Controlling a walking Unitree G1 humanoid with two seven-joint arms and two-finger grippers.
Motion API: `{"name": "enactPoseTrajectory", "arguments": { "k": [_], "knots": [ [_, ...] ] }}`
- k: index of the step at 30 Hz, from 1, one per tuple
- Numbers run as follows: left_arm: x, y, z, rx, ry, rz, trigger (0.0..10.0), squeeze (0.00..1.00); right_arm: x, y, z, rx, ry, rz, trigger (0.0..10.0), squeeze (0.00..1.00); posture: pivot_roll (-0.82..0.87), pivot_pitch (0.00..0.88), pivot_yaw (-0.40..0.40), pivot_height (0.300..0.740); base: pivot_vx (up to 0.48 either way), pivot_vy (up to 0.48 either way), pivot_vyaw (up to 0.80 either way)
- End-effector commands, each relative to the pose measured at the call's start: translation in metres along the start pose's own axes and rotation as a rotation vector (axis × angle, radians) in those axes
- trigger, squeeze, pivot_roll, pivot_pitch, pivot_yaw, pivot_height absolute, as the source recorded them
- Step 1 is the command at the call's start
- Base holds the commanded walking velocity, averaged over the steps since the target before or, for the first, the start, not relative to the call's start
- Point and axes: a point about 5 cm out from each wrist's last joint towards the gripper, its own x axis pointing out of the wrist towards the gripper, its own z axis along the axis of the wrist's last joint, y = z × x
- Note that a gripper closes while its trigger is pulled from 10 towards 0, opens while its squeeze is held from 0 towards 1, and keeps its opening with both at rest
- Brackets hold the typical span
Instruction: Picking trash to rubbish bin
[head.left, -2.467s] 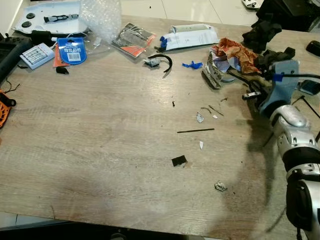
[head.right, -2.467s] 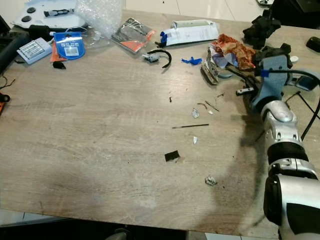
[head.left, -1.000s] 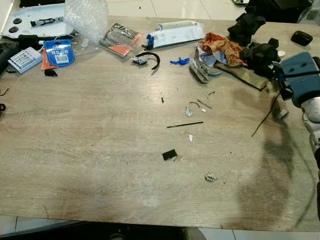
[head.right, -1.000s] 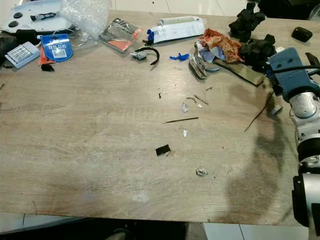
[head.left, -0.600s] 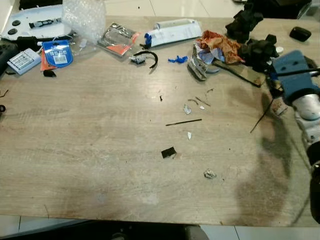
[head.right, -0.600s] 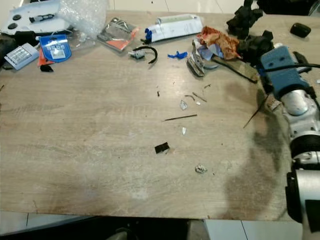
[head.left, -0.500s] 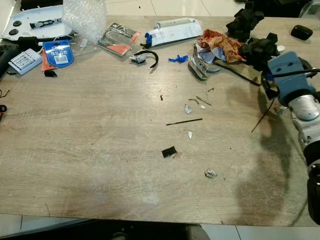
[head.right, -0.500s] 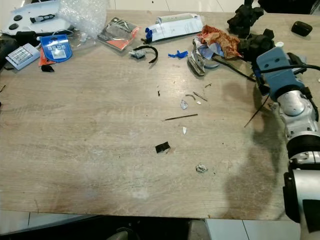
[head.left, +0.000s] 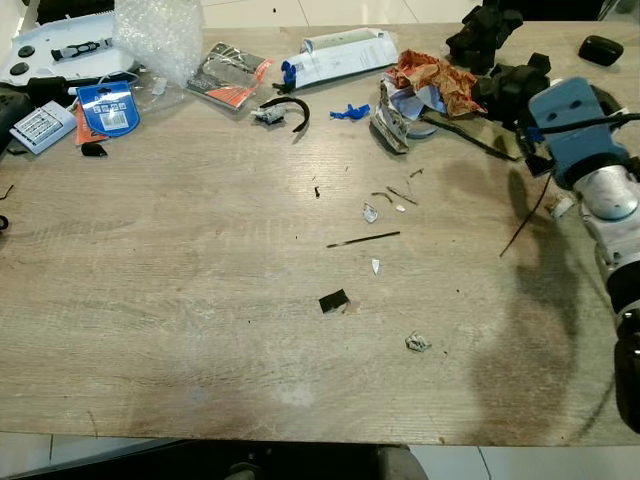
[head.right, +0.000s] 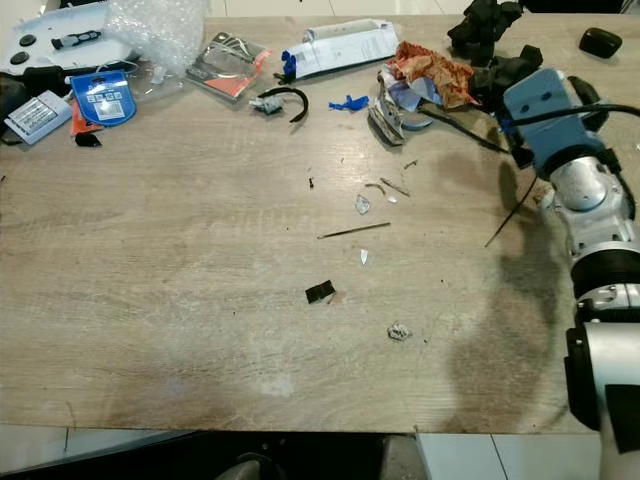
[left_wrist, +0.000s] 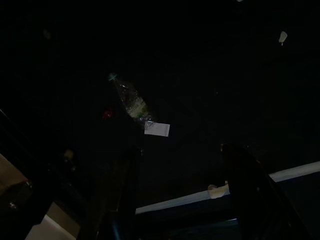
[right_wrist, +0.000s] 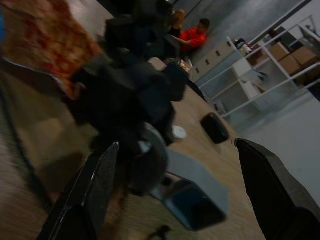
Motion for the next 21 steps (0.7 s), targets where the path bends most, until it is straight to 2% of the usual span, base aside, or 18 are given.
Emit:
{"name": "enactPoseTrajectory", "arguments": {
  "k": [1,4,5,13,21],
  "knots": [
    [-0.0081,-0.0019,-0.0231,-0.008,0.076,-0.007,10.0,0.0,-0.0018,-0.0052,-0.0043,-0.022,0.016,-0.006,10.0,0.0,-0.06,0.539,0.113,0.74,0.0,0.0,0.0],
    [-0.0086,-0.0015,-0.0235,-0.005,0.075,-0.01,10.0,0.0,-0.0025,-0.0068,-0.0056,-0.024,0.02,-0.011,10.0,0.0,-0.06,0.543,0.119,0.74,0.0,0.0,0.0],
    [-0.0092,-0.0007,-0.0239,-0.003,0.074,-0.012,10.0,0.0,-0.0034,-0.0078,-0.0075,-0.019,0.026,-0.016,0.0,0.0,-0.06,0.546,0.122,0.74,0.0,0.0,0.0],
    [-0.0118,0.005,-0.0254,0.001,0.077,-0.003,10.0,0.0,-0.0035,-0.0041,-0.0079,-0.005,0.023,0.001,0.0,0.0,-0.05,0.55,0.127,0.74,0.0,0.0,0.0],
    [-0.0113,0.0044,-0.0248,0.0,0.075,-0.001,10.0,0.0,-0.002,-0.0044,-0.0049,-0.002,0.014,0.004,0.0,0.0,-0.05,0.55,0.127,0.74,0.0,0.0,0.0]
  ]
}}
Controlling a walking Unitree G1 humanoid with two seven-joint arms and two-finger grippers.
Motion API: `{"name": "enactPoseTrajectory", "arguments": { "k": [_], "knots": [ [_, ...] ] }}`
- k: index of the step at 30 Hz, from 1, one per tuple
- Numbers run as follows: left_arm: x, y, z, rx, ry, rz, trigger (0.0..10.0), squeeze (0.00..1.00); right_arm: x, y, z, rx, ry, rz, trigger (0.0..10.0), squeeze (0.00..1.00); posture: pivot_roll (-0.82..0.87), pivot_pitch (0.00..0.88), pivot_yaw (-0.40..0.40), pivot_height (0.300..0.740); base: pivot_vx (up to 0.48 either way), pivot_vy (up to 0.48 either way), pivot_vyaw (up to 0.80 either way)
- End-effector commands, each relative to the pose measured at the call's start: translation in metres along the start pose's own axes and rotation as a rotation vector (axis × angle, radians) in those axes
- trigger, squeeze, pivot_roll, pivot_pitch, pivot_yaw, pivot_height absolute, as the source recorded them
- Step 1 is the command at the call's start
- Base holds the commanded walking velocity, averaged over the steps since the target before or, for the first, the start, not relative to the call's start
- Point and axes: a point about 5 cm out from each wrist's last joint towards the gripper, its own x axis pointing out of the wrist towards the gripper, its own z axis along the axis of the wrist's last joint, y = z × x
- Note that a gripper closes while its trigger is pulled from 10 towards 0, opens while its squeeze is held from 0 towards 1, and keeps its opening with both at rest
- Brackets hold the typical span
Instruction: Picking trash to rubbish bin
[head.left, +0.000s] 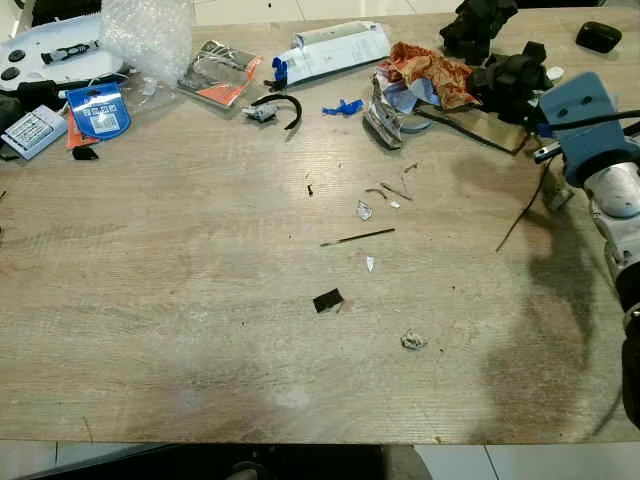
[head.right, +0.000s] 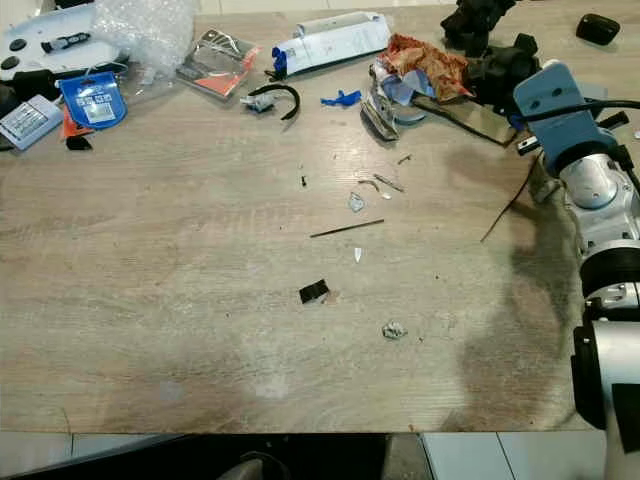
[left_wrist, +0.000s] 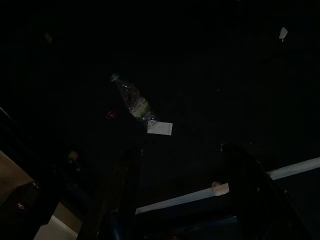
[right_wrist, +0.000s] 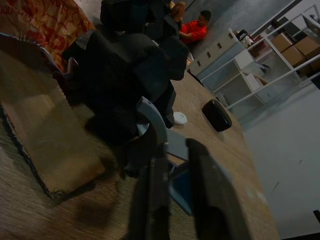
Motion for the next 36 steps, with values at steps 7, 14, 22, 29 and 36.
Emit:
{"name": "enactPoseTrajectory", "arguments": {
  "k": [7,14,22,29,36],
  "knots": [
    [-0.007,-0.001,-0.02,-0.015,0.073,0.006,10.0,0.0,-0.001,-0.007,-0.001,-0.002,-0.001,-0.001,0.0,0.0,-0.06,0.526,0.116,0.74,0.0,0.0,0.0],
    [-0.002,-0.002,-0.012,-0.021,0.059,0.013,10.0,0.0,0.0,-0.007,0.002,0.022,-0.024,-0.002,0.0,0.0,-0.06,0.494,0.11,0.74,0.0,0.0,0.0],
    [0.012,-0.009,0.014,-0.071,0.019,0.043,10.0,0.0,-0.001,0.031,0.012,0.555,-0.125,0.139,10.0,0.0,-0.08,0.375,0.077,0.74,0.0,0.0,0.0],
    [0.018,-0.008,0.029,-0.146,-0.003,0.08,10.0,0.0,-0.021,0.083,0.042,0.887,-0.287,0.343,10.0,0.0,-0.11,0.254,0.054,0.74,0.0,0.0,0.0],
    [0.024,-0.009,0.042,-0.219,-0.004,0.113,10.0,0.0,-0.052,0.137,0.075,1.154,-0.391,0.571,10.0,0.0,-0.14,0.148,0.035,0.74,0.0,0.0,0.0]
  ]
}}
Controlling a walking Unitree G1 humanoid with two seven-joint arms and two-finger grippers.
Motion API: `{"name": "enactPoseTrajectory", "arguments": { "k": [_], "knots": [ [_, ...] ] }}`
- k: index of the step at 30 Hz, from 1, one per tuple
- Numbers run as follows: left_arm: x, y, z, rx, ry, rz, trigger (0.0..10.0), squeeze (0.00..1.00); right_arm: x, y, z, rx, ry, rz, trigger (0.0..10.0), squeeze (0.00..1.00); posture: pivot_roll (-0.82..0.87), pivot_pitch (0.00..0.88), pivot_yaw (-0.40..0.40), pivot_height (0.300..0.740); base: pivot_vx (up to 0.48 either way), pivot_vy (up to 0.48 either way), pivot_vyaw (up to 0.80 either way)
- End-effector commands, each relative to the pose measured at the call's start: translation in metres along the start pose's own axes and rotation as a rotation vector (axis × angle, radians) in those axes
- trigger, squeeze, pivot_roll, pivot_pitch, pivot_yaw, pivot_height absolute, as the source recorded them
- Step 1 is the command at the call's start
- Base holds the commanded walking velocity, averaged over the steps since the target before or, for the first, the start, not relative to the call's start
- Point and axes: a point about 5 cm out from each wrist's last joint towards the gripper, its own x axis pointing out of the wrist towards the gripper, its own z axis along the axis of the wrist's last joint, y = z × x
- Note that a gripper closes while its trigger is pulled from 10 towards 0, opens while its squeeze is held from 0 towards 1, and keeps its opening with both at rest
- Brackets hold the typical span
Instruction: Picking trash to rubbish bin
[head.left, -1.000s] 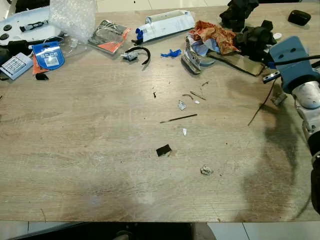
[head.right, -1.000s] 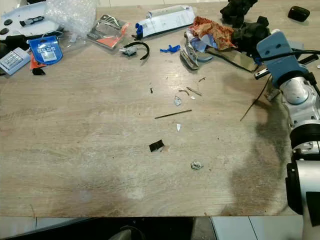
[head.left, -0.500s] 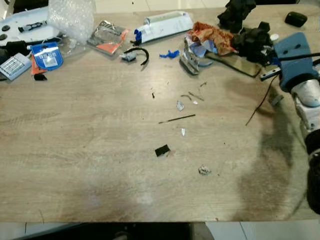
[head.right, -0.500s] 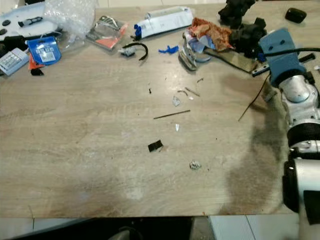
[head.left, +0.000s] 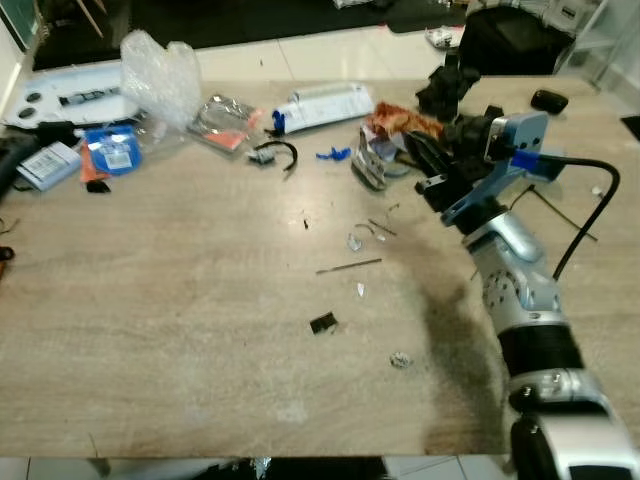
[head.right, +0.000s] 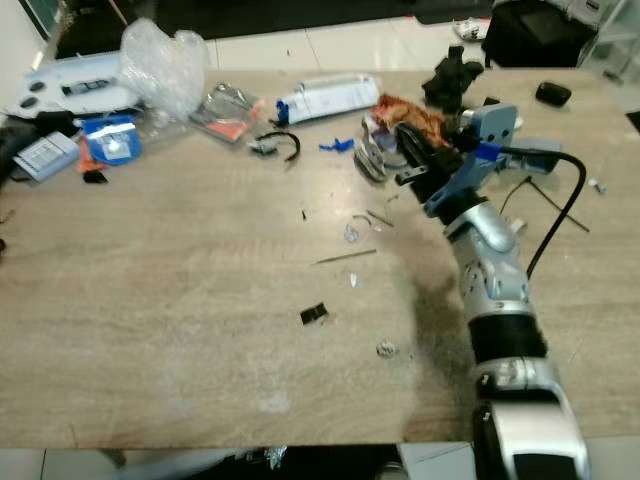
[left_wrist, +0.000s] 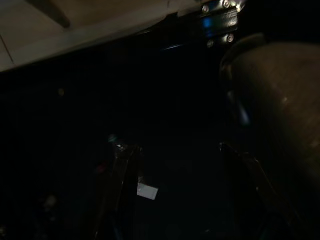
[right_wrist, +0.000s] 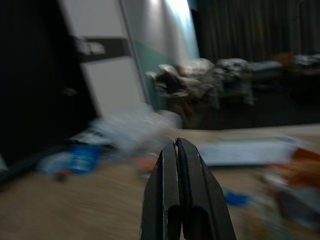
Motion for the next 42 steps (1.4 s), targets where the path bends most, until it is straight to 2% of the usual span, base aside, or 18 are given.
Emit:
{"name": "enactPoseTrajectory", "arguments": {
  "k": [1,6,11,21,23,24,29,35,42],
  "knots": [
    [-0.001,-0.002,-0.012,-0.032,0.051,0.013,10.0,0.0,-0.002,0.009,-0.013,0.023,0.027,0.016,10.0,0.0,-0.14,0.138,0.034,0.74,0.0,0.0,0.0],
    [0.001,-0.006,-0.005,-0.052,0.038,0.011,10.0,0.0,-0.008,0.021,-0.024,0.04,0.073,0.009,10.0,0.0,-0.13,0.107,0.037,0.74,0.0,0.0,0.0],
    [0.004,-0.01,0.006,-0.059,0.008,0.009,10.0,0.0,-0.013,0.017,-0.027,0.049,0.103,-0.028,10.0,0.0,-0.13,0.071,0.04,0.74,0.0,0.0,0.65],
    [0.007,-0.016,0.012,-0.069,0.006,-0.02,10.0,0.0,-0.014,0.013,-0.028,0.018,0.128,-0.054,10.0,0.0,-0.14,0.047,0.04,0.74,0.0,0.0,0.8],
    [0.007,-0.019,0.012,-0.074,0.006,-0.031,10.0,0.0,-0.014,0.01,-0.029,0.011,0.129,-0.085,10.0,0.0,-0.14,0.044,0.038,0.74,0.0,0.0,0.79],
    [0.008,-0.022,0.012,-0.073,0.01,-0.051,10.0,0.0,-0.014,0.003,-0.031,-0.007,0.141,-0.156,10.0,0.0,-0.14,0.039,0.036,0.74,0.0,-0.416,0.0],
    [0.008,-0.026,0.011,-0.054,0.017,-0.065,10.0,0.0,-0.016,-0.003,-0.033,-0.009,0.155,-0.21,10.0,0.0,-0.14,0.038,0.036,0.74,0.0,-0.441,0.0],
    [0.008,-0.029,0.01,-0.07,0.018,-0.069,10.0,0.0,-0.019,-0.016,-0.033,-0.028,0.158,-0.337,10.0,0.0,-0.14,0.046,0.039,0.74,0.0,-0.448,0.0],
    [0.008,-0.03,0.008,-0.056,0.021,-0.069,10.0,0.0,-0.024,-0.023,-0.033,-0.056,0.175,-0.386,10.0,0.0,-0.15,0.057,0.039,0.74,0.0,-0.061,0.0]
  ]
}}
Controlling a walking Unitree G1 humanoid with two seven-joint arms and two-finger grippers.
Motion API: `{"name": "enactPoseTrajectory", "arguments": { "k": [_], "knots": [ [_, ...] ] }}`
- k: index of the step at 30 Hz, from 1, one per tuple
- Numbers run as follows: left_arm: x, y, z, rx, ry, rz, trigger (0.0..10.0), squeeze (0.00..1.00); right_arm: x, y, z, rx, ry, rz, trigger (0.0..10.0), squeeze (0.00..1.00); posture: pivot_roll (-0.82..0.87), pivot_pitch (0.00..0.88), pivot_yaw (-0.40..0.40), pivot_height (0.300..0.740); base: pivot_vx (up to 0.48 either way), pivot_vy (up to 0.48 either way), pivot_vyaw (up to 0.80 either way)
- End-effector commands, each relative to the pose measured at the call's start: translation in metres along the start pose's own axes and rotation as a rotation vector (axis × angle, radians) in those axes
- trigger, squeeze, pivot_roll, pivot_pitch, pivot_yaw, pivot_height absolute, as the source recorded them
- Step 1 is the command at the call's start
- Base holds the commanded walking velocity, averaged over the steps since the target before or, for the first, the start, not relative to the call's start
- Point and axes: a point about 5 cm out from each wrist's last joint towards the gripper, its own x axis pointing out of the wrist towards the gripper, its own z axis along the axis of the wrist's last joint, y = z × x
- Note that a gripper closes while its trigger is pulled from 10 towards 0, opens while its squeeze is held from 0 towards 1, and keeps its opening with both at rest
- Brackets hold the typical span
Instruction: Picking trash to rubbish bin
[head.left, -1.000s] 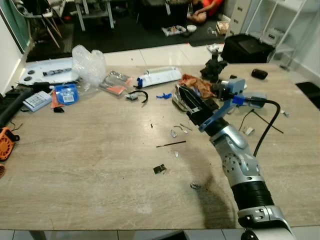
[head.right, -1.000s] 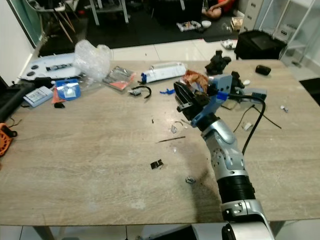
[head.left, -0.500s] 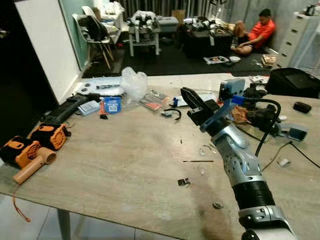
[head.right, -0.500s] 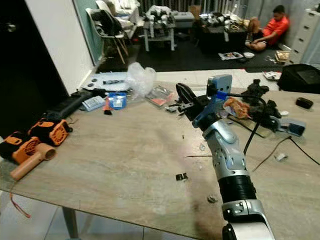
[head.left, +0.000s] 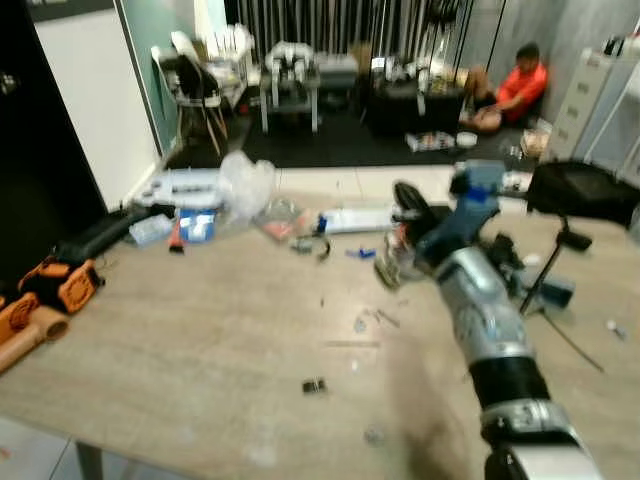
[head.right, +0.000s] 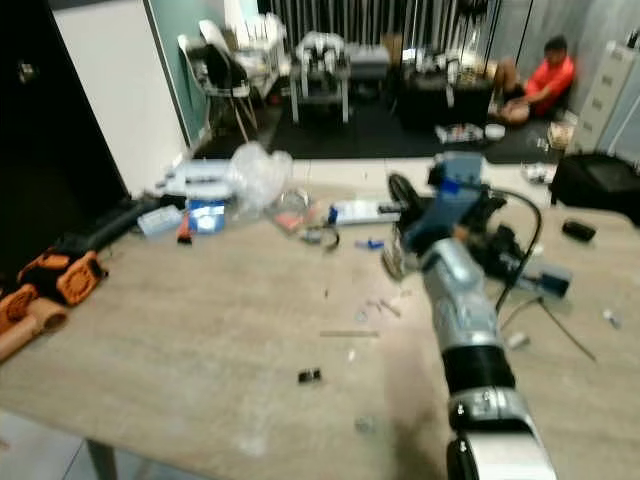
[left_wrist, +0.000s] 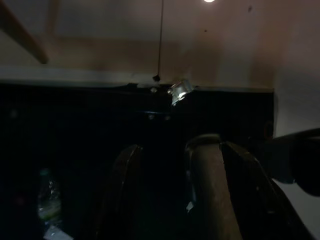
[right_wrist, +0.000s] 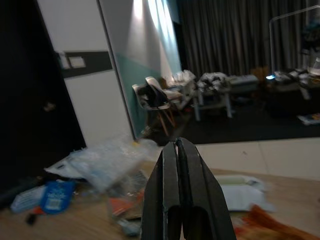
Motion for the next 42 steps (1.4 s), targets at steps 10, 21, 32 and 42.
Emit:
{"name": "enactPoseTrajectory", "arguments": {
  "k": [10,21,32,42],
  "knots": [
    [-0.002,0.003,-0.009,-0.011,0.032,-0.005,10.0,0.0,0.0,0.005,-0.007,-0.036,0.032,-0.003,10.0,0.0,-0.16,0.066,0.037,0.74,0.0,-0.055,0.0],
    [-0.002,-0.003,-0.013,0.003,0.043,-0.02,10.0,0.0,-0.003,-0.003,-0.01,-0.141,0.064,-0.048,10.0,0.0,-0.17,0.083,0.043,0.74,0.0,-0.337,0.0],
    [-0.003,-0.002,-0.016,-0.015,0.036,-0.022,10.0,0.0,-0.004,-0.019,-0.01,-0.204,0.116,-0.148,10.0,0.0,-0.17,0.109,0.04,0.74,0.0,0.0,-0.65],
    [-0.007,0.001,-0.028,-0.007,0.058,-0.016,10.0,0.0,-0.001,-0.02,-0.006,-0.339,0.12,-0.128,10.0,0.0,-0.17,0.165,0.042,0.74,0.0,0.0,-0.56]
  ]
}}
